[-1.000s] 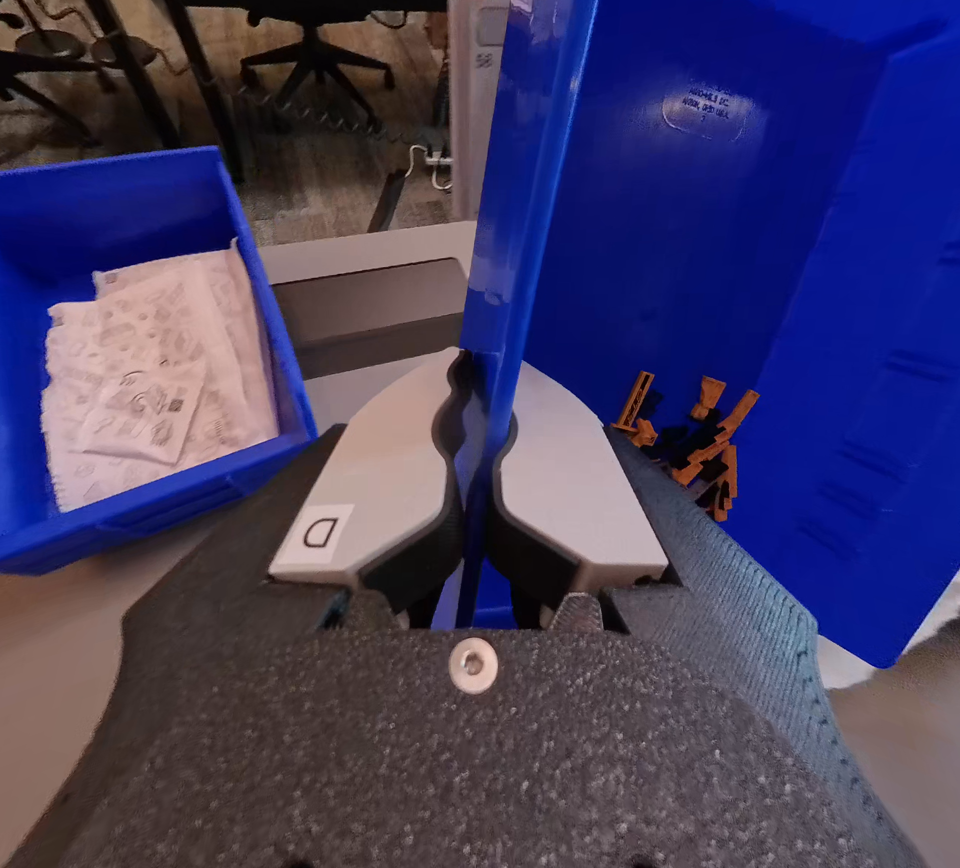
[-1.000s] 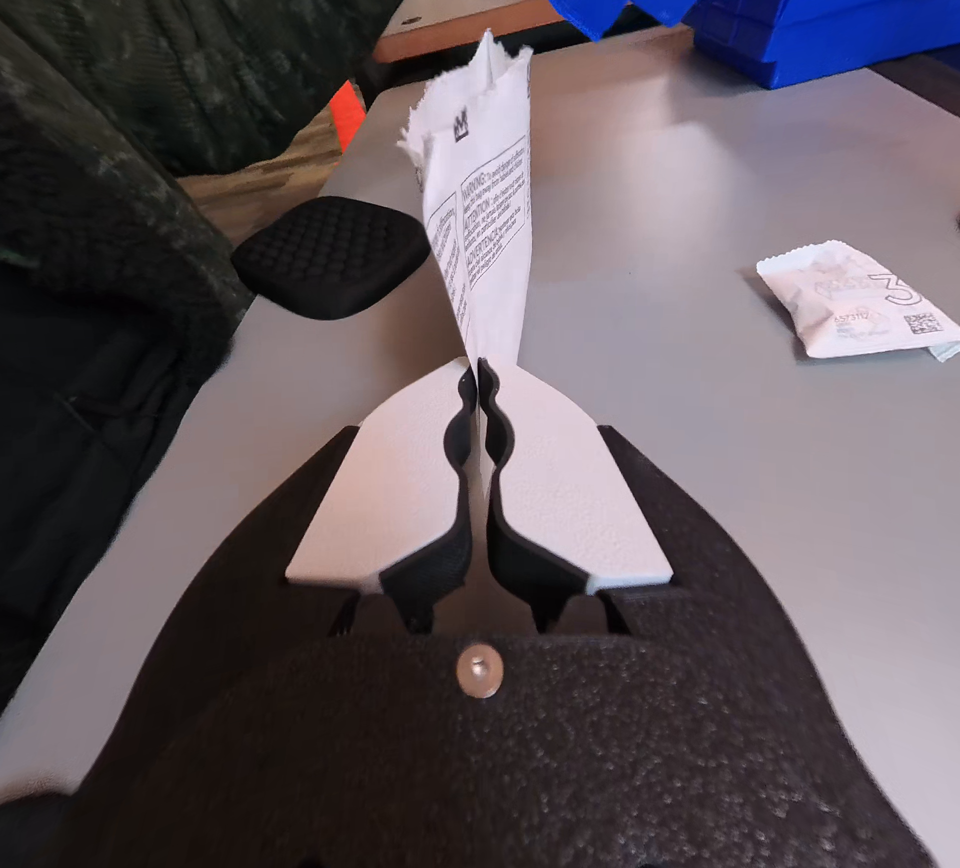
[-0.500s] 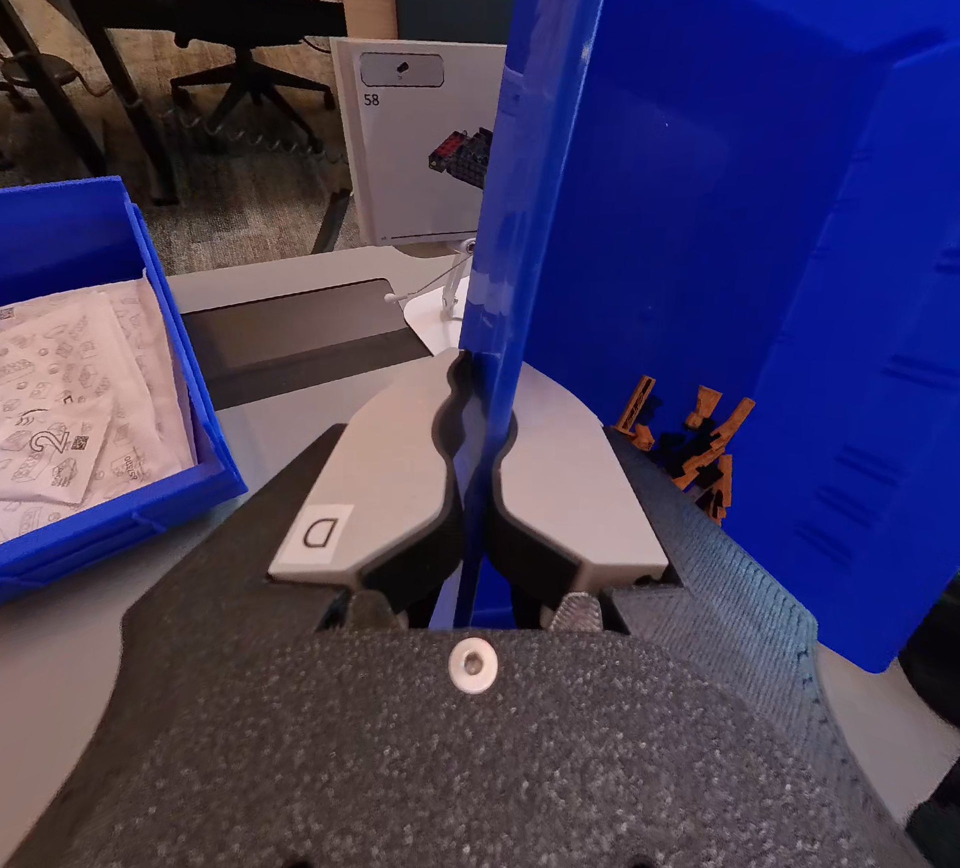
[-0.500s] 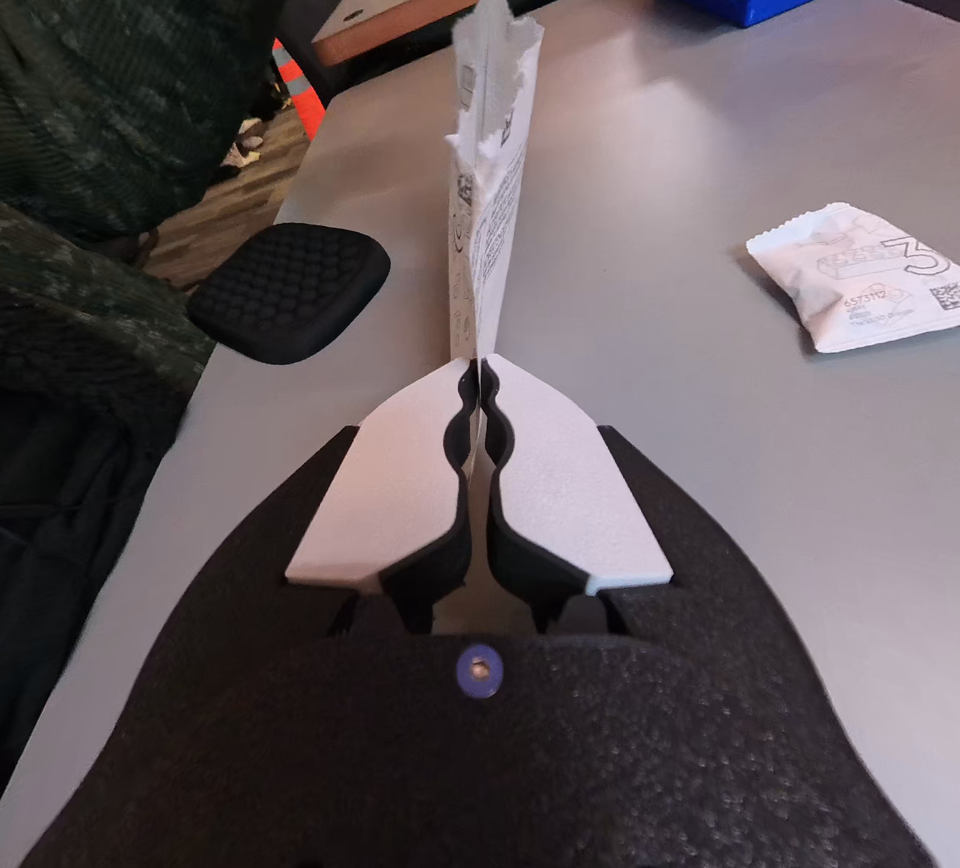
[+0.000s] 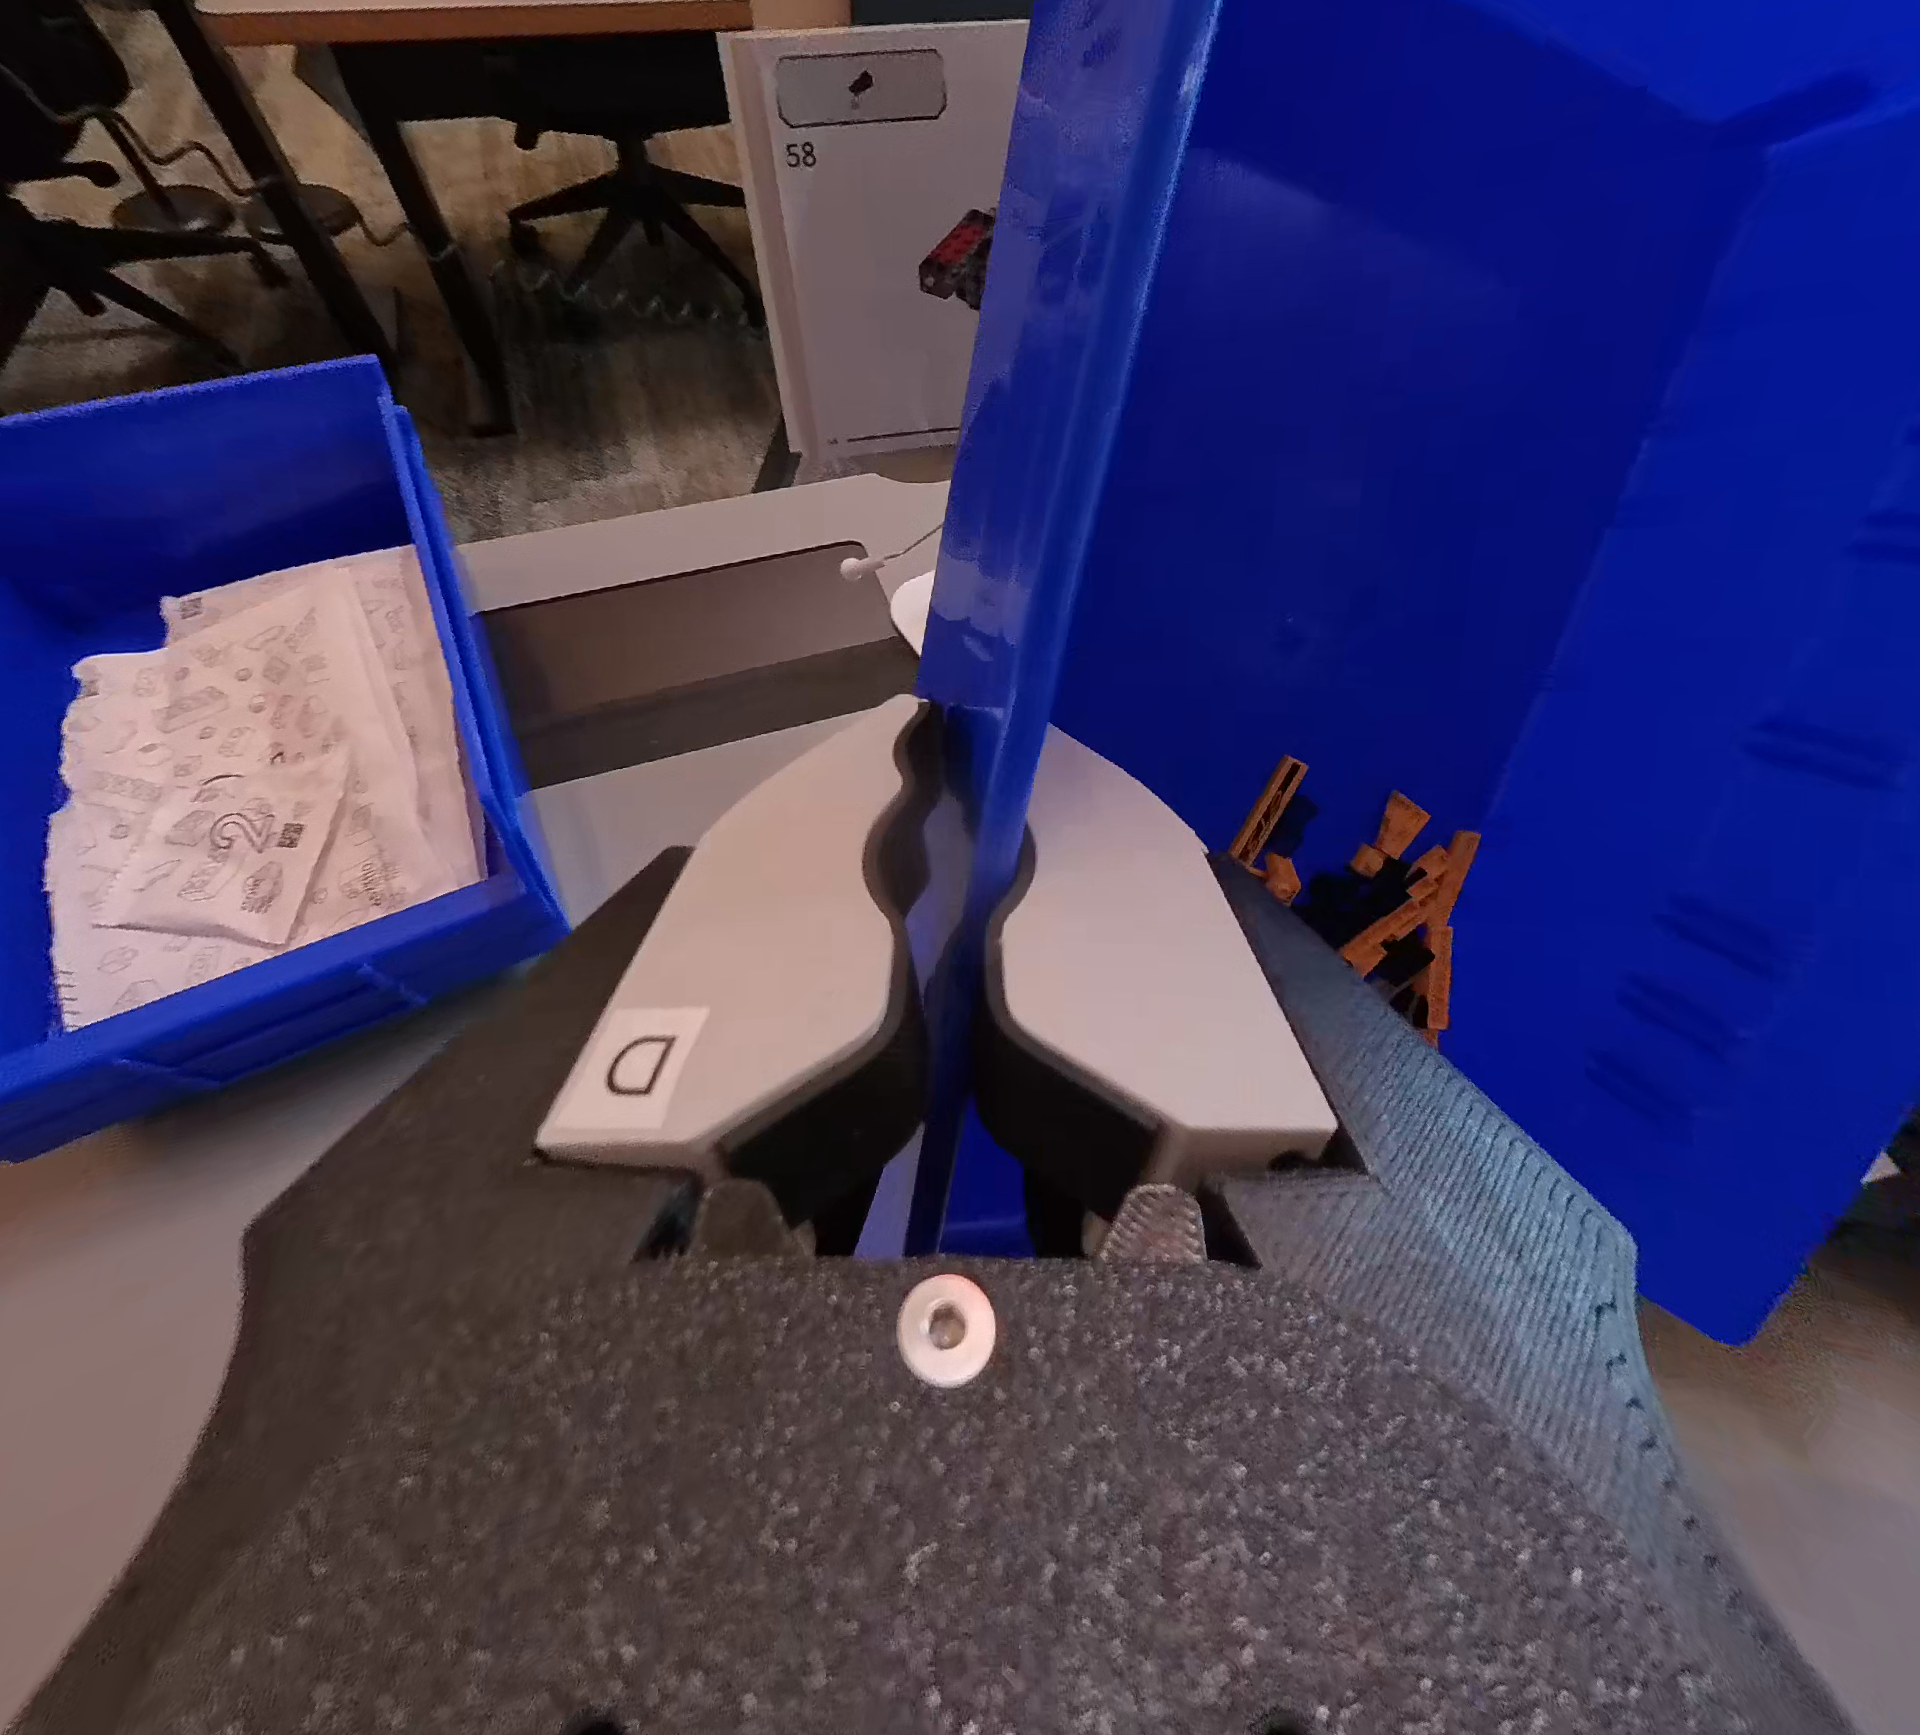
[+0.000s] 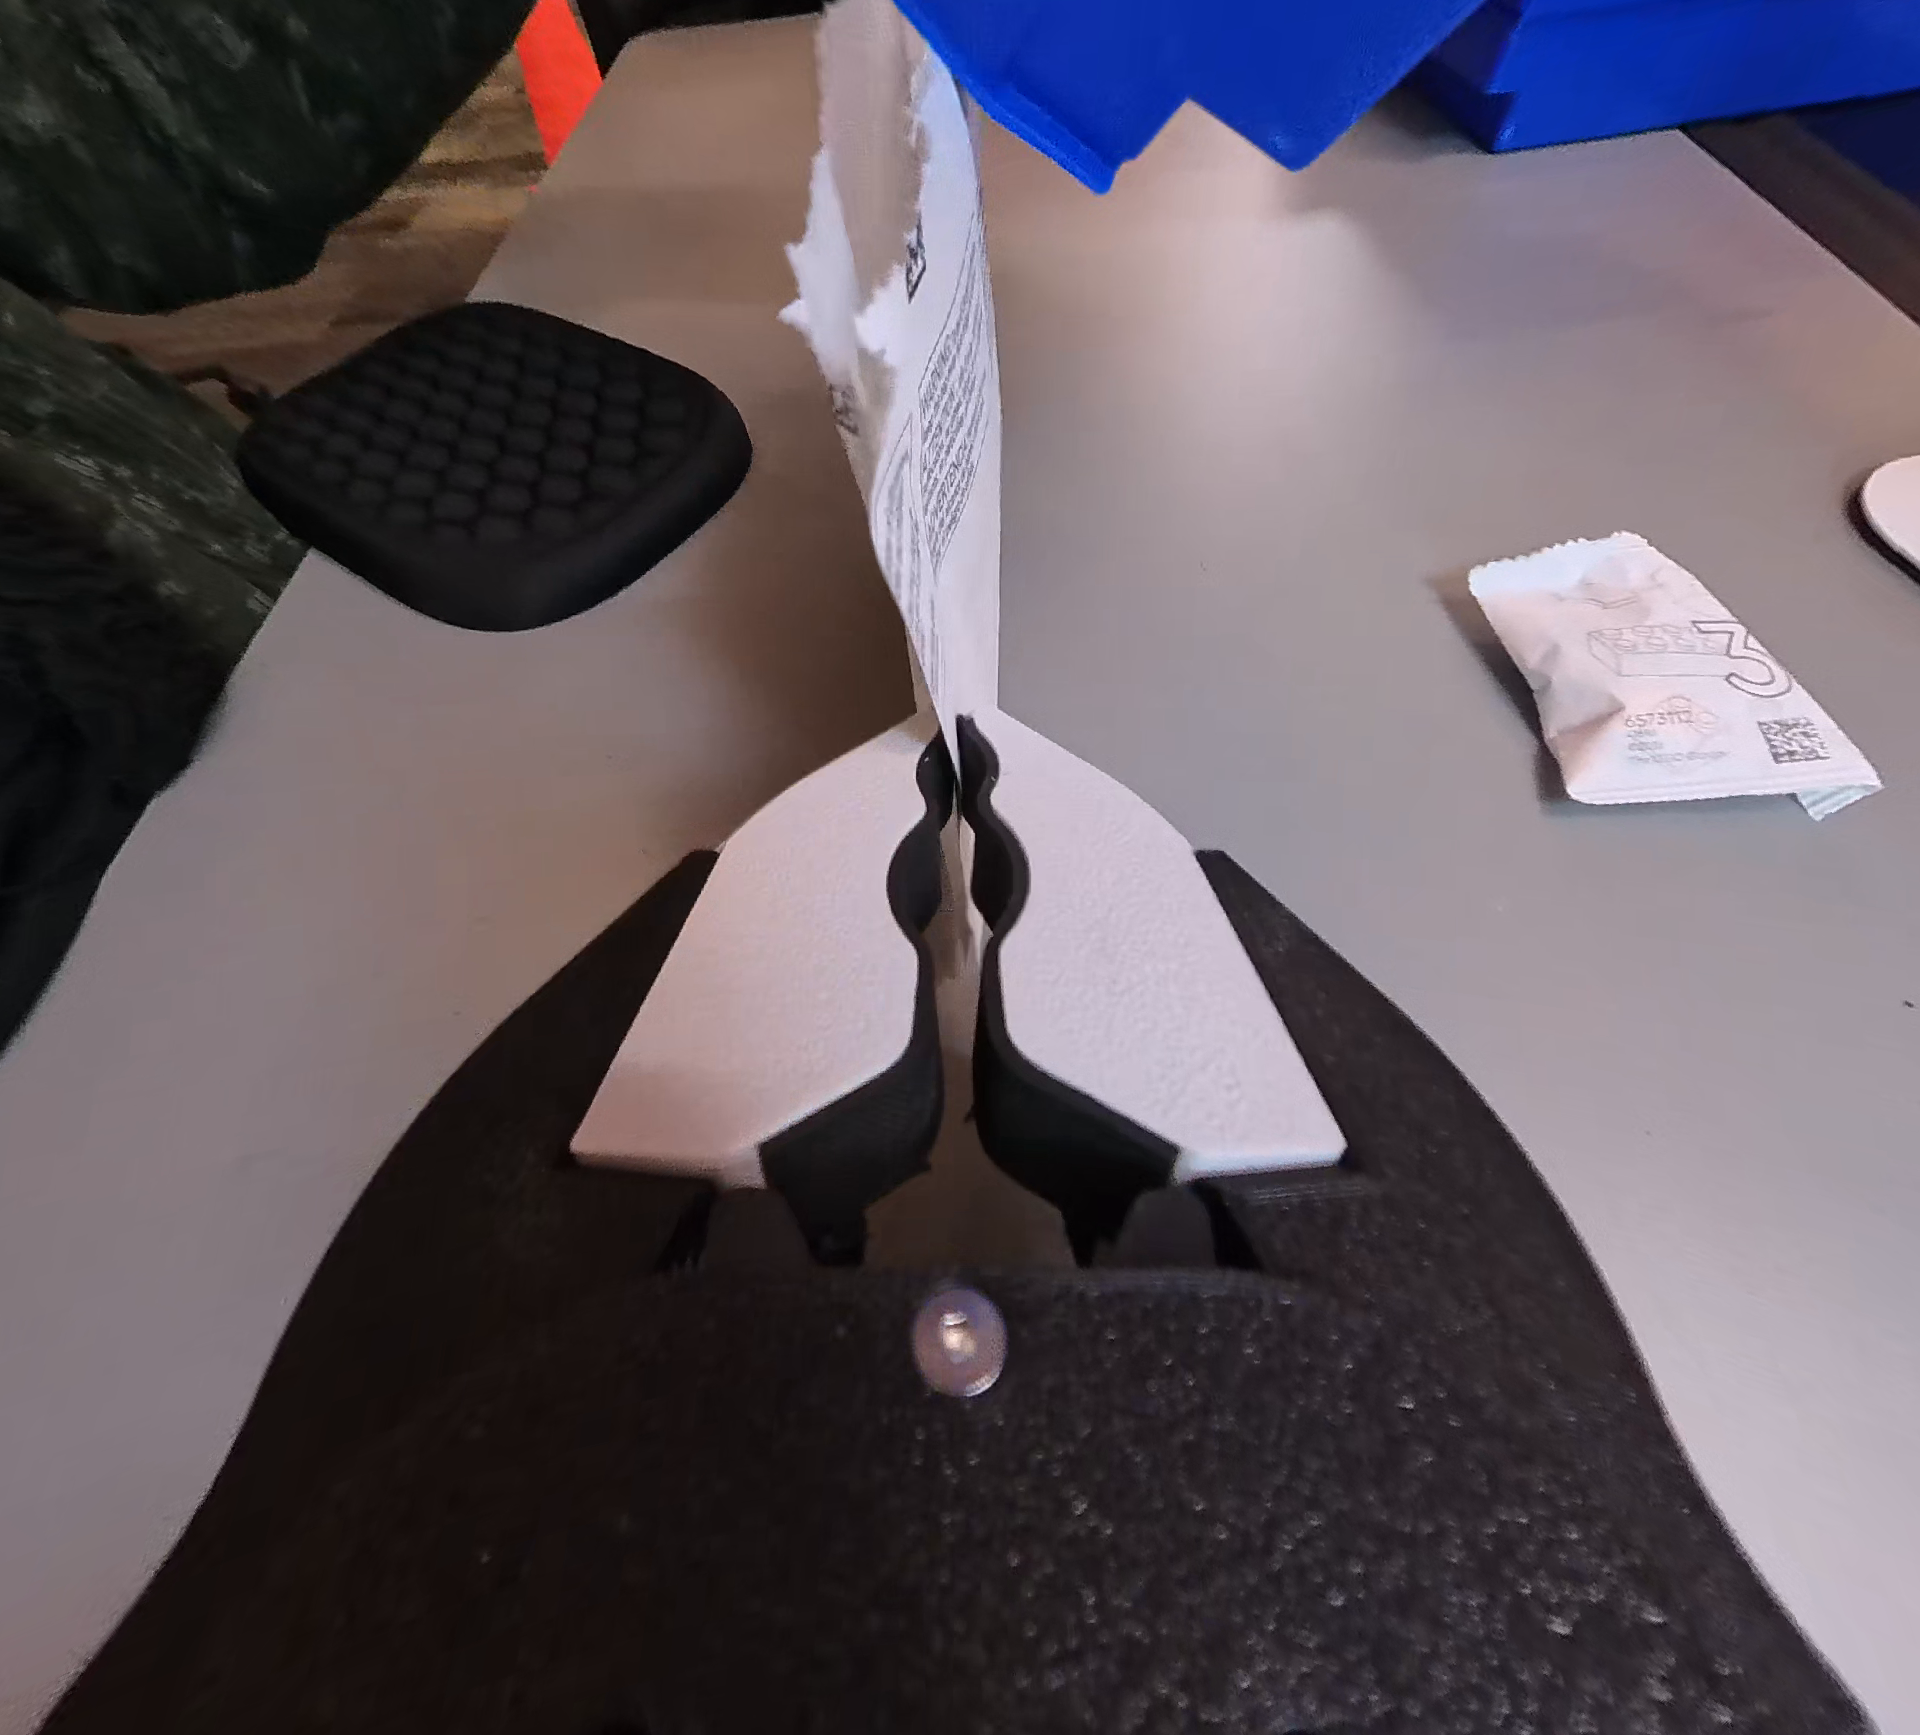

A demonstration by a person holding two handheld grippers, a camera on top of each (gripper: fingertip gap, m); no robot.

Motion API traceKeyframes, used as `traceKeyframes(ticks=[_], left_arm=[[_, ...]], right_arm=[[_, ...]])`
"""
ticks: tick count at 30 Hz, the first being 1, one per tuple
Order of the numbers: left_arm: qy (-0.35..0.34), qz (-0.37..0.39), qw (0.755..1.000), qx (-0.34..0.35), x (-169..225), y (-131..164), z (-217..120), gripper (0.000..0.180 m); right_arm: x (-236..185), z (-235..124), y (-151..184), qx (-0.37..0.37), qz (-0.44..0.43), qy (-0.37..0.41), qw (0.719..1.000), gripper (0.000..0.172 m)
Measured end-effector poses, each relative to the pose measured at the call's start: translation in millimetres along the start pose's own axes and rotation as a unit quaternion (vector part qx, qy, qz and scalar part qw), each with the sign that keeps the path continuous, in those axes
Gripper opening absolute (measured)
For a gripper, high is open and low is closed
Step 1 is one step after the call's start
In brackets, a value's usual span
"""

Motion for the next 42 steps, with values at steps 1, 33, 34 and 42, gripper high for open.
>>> traceKeyframes(ticks=[1,33,34,42], left_arm=[[-0.005,0.002,1.0,0.002,0,1,-1,0.005],[-0.097,0.018,0.994,0.04,1,0,-10,0.007],[-0.108,0.021,0.993,0.042,1,-1,-12,0.006],[-0.174,0.019,0.983,0.055,1,-2,-25,0.006]], right_arm=[[1,1,2,-0.005,0.001,0.003,1.0,0.0],[4,11,2,-0.026,-0.062,0.024,0.997,0.0],[4,12,1,-0.026,-0.068,0.027,0.997,0.0],[3,21,-6,-0.022,-0.101,0.068,0.992,0.0]])
Point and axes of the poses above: each gripper's, where its closed fingertips meet, z out along the fingers, y out of its underside, x = y × z across the jaws, the point moved 3 cm from there along -z, back along the fingers, and after that the axes turned 14 degrees about -x, right-handed, at the moved point
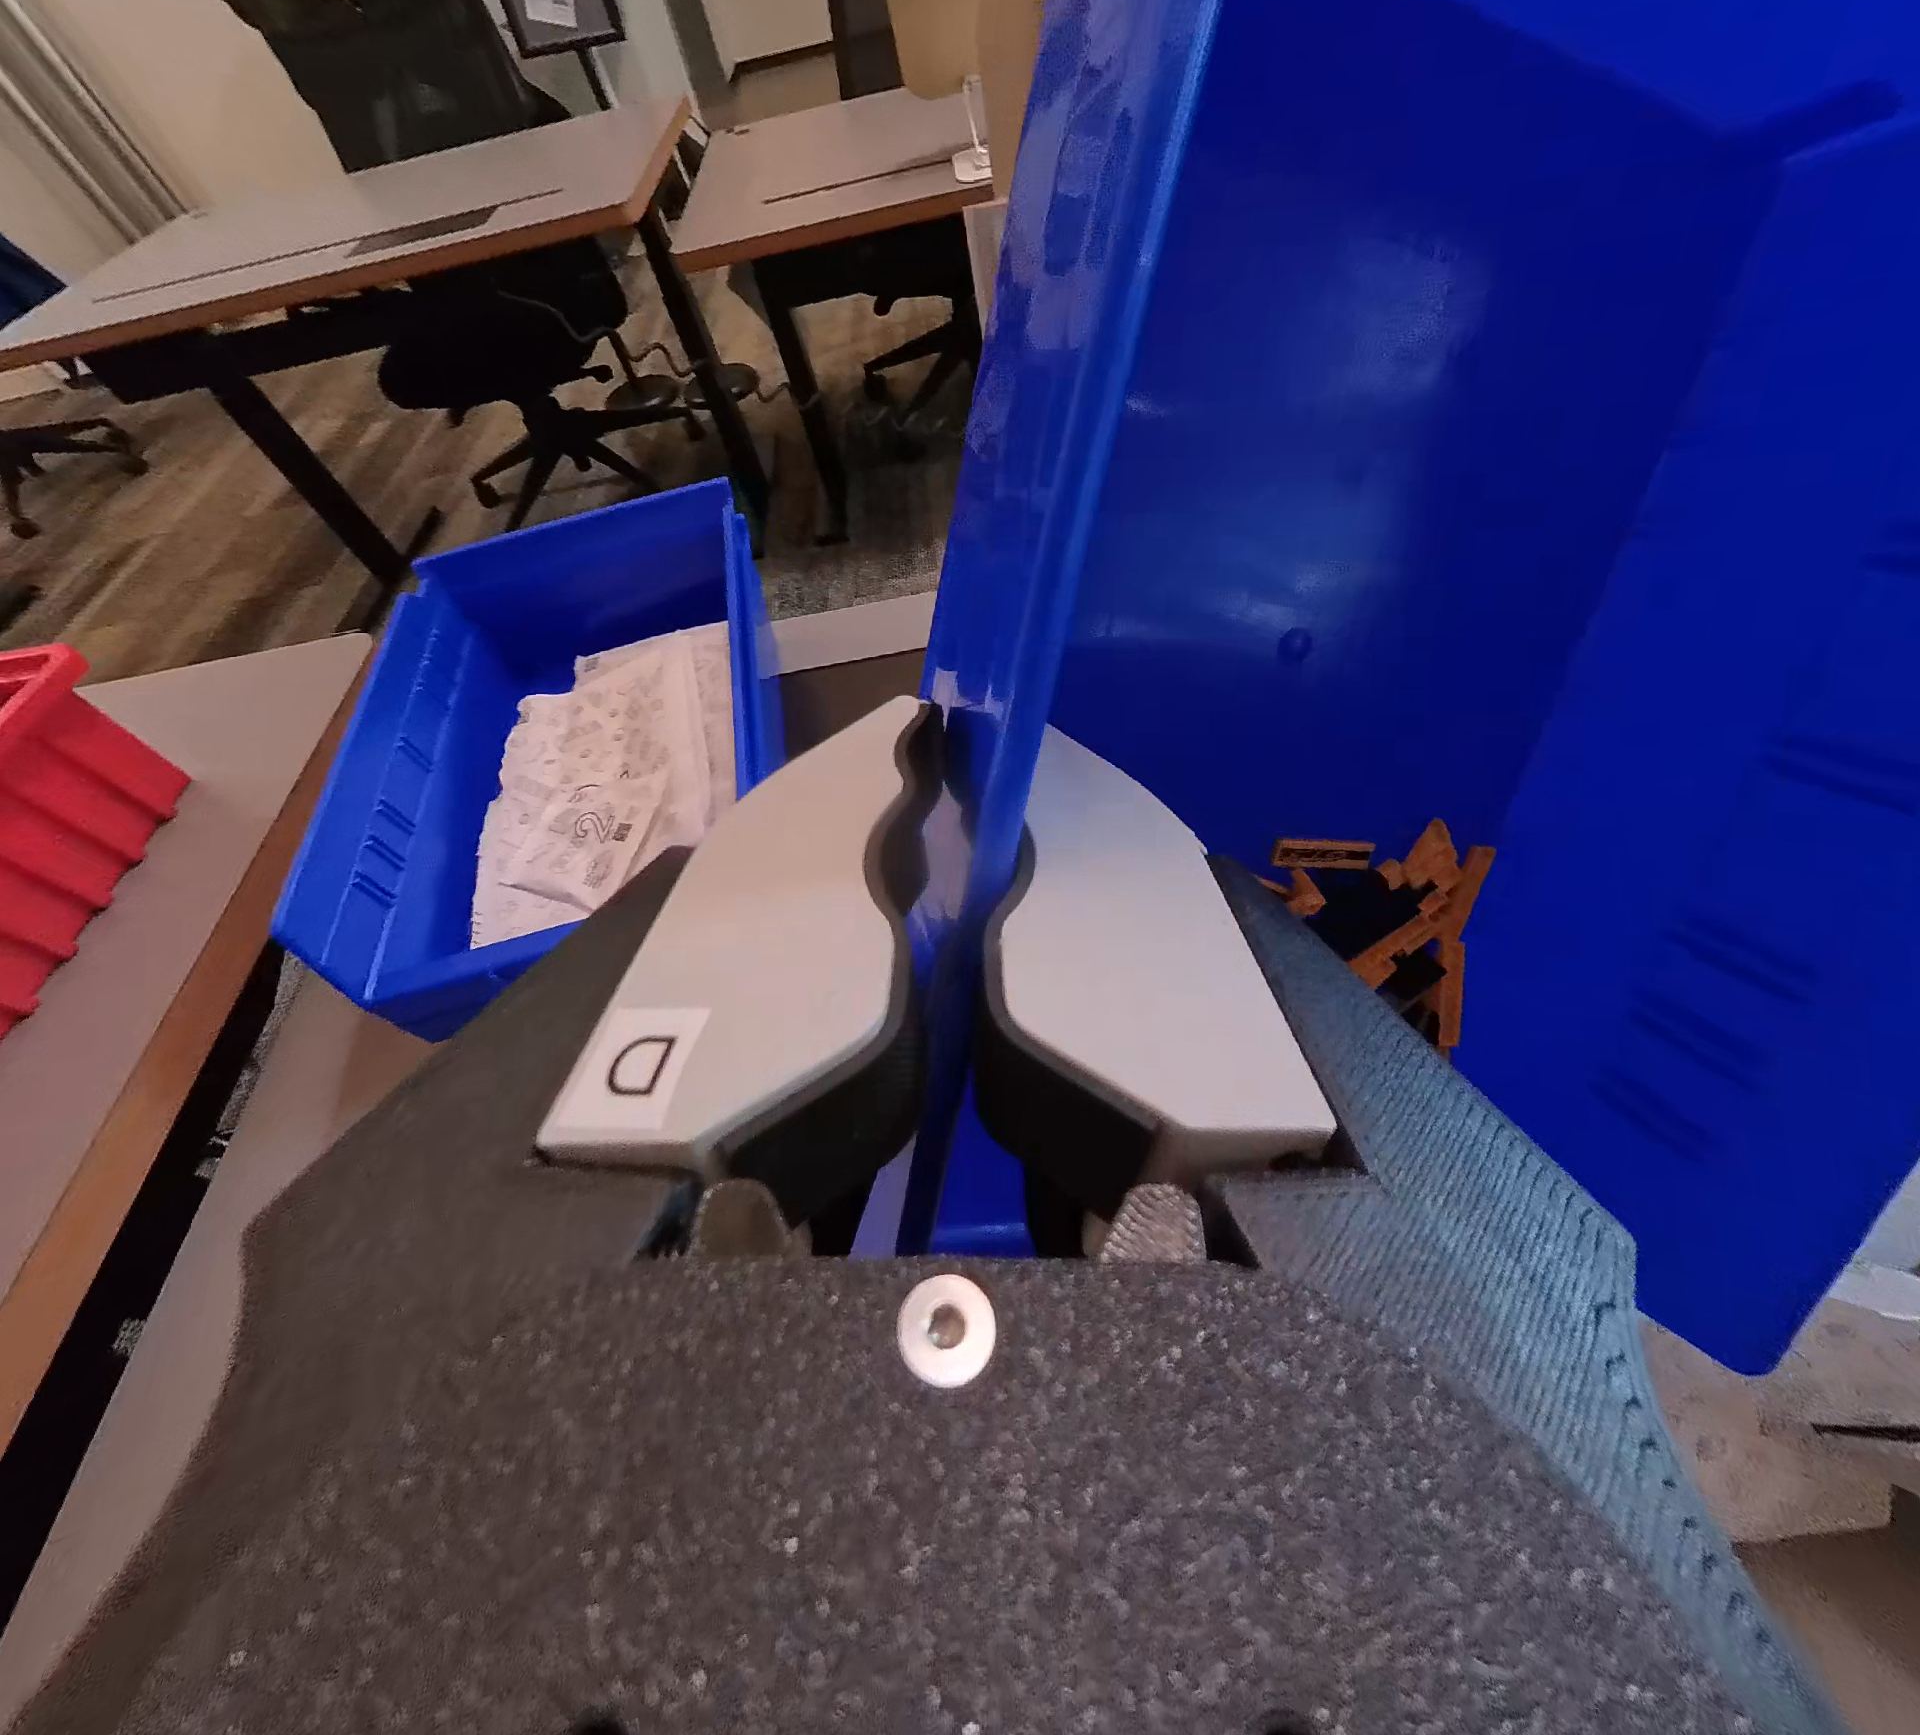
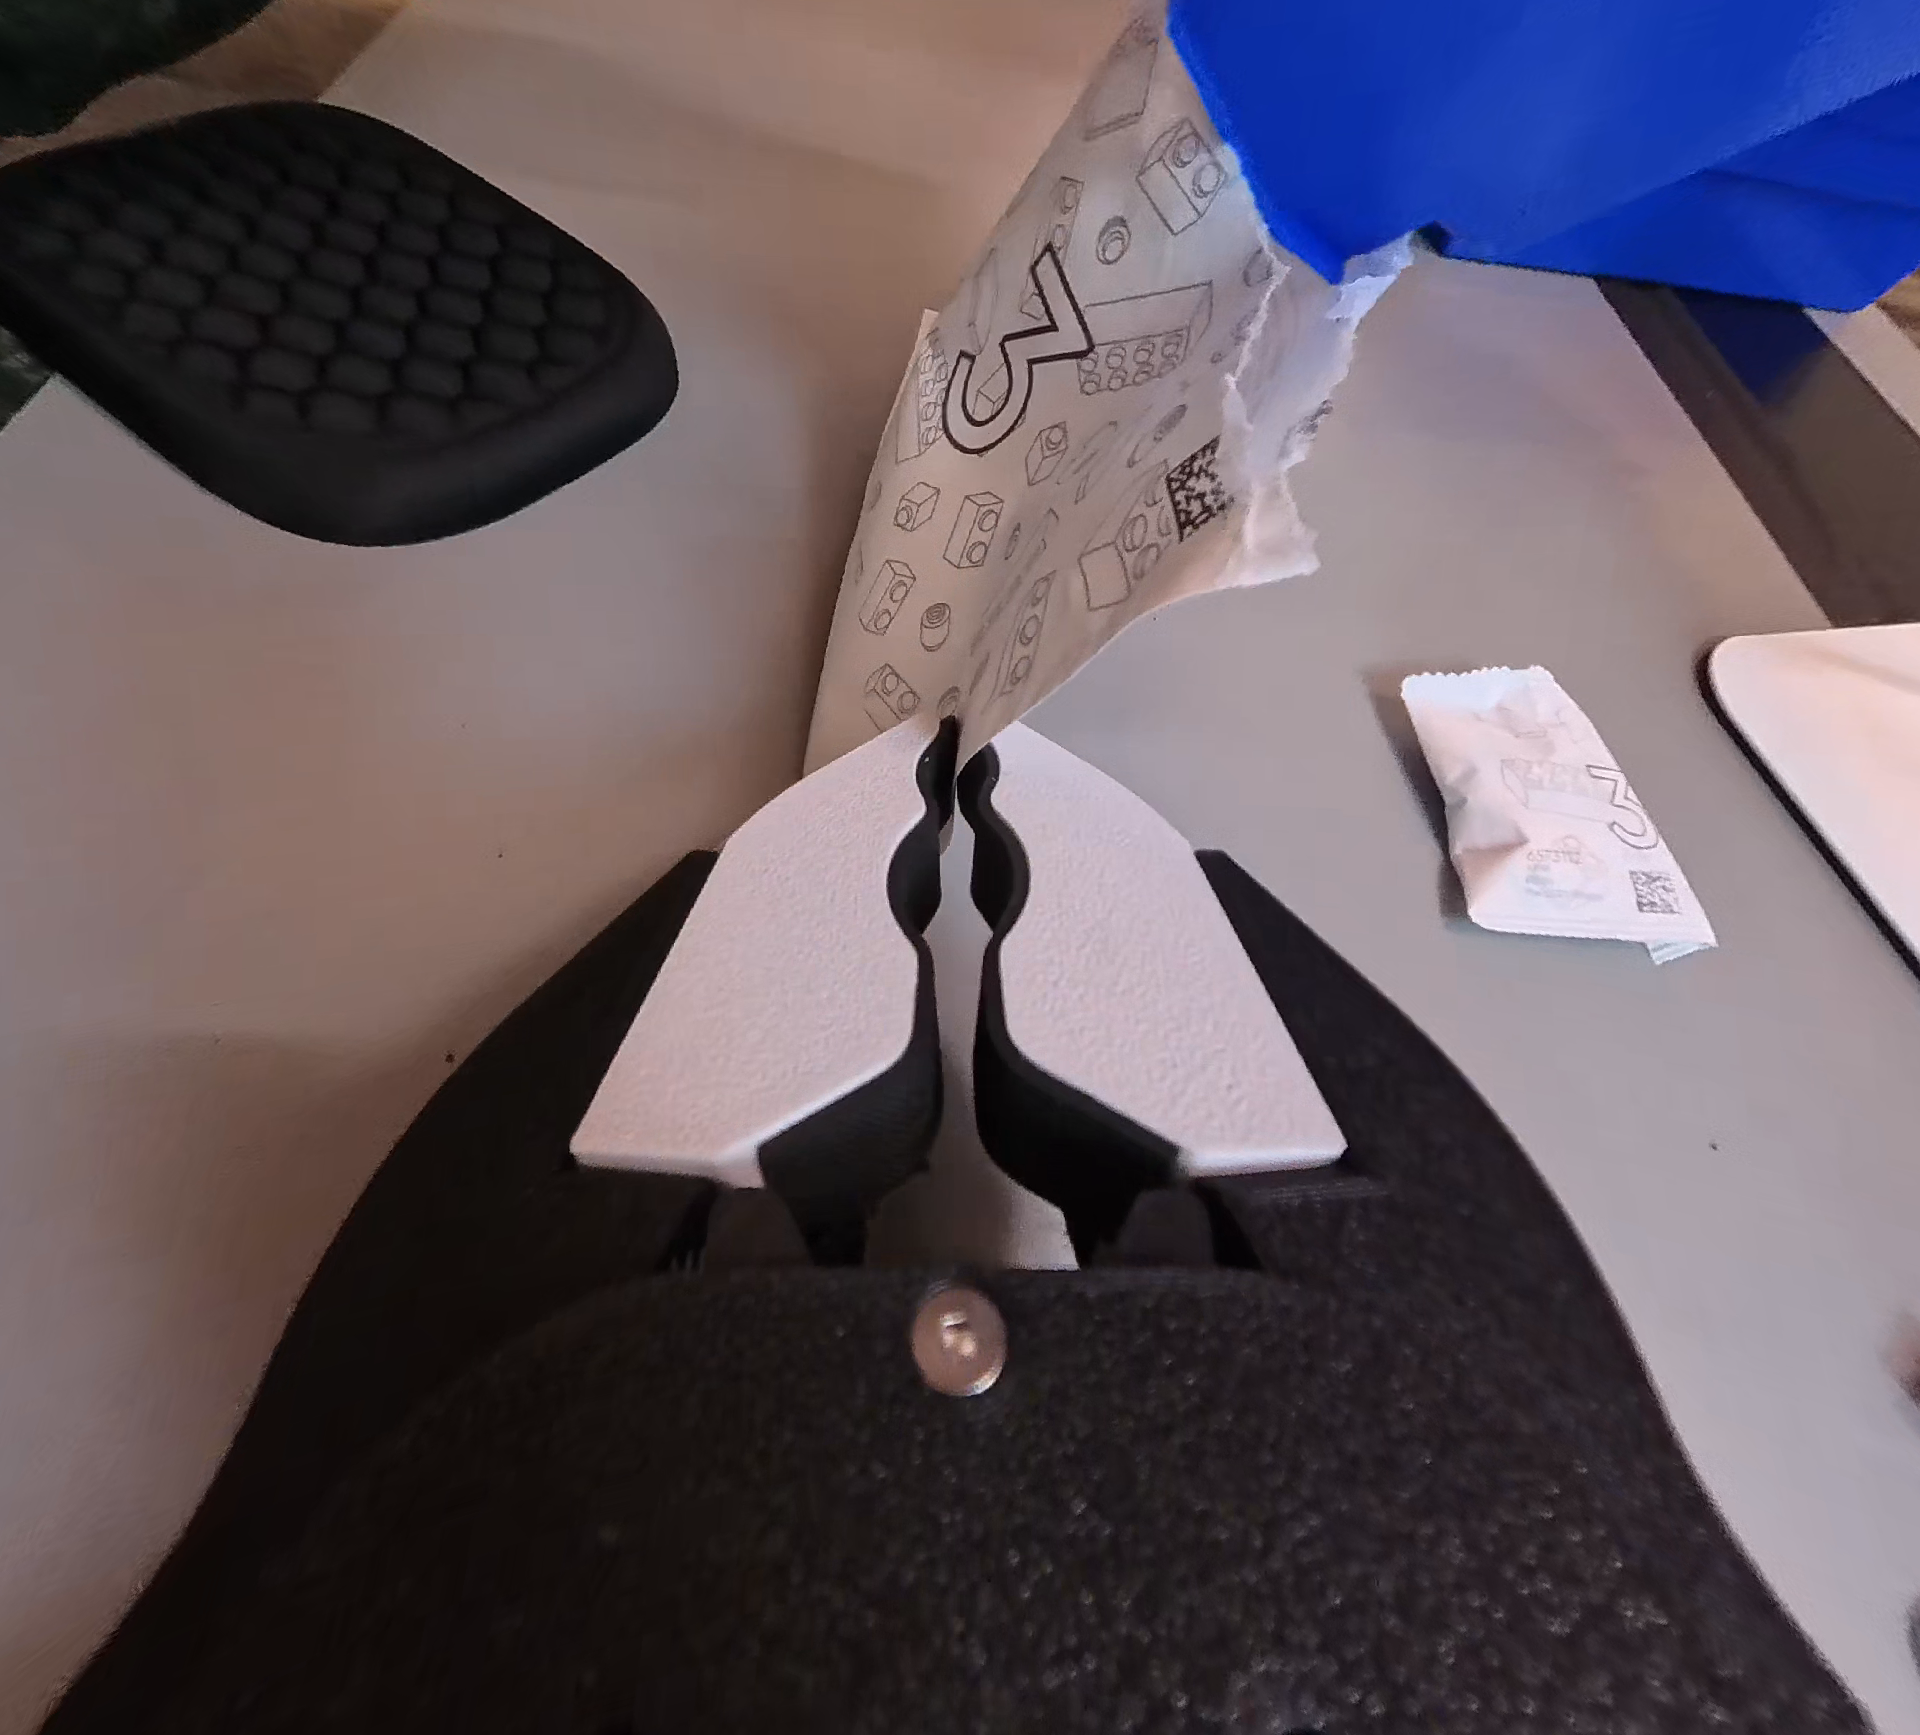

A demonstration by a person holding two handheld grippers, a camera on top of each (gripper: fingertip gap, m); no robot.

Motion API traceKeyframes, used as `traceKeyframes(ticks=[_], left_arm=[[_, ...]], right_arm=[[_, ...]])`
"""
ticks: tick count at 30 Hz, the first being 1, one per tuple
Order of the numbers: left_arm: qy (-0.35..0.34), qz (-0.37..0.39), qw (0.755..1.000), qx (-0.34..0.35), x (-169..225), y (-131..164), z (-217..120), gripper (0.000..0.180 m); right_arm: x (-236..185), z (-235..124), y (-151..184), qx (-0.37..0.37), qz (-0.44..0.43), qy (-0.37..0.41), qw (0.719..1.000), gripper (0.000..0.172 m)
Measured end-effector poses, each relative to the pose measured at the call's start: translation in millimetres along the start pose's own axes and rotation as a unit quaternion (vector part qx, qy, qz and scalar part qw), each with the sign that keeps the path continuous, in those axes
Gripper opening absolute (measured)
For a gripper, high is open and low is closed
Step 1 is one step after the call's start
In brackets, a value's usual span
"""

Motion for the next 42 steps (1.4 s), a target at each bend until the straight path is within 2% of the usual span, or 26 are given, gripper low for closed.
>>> traceKeyframes(ticks=[12,25,28,33,42], left_arm=[[-0.052,-0.008,0.999,0.014,4,0,-7,0.005],[-0.147,0.055,0.984,0.079,35,0,-36,0.006],[-0.151,0.057,0.984,0.077,37,-1,-35,0.006],[-0.131,0.045,0.989,0.055,35,7,-25,0.006],[-0.128,0.046,0.989,0.06,34,8,-28,0.006]], right_arm=[[-6,6,-9,-0.002,-0.044,0.01,0.999,0.0],[-11,7,-19,-0.017,-0.081,0.051,0.995,0.0],[-15,7,-23,-0.02,-0.099,0.062,0.993,0.0],[-16,5,-24,-0.013,-0.083,0.05,0.995,0.0],[-15,7,-22,-0.02,-0.094,0.066,0.993,0.0]])
Point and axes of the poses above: each gripper's, where its closed fingertips meet, z out along the fingers, y out of its underside, x = y × z across the jaws, the point moved 3 cm from there along -z, back along the fingers, and after that the axes turned 14 degrees about -x, right-handed, at the moved point
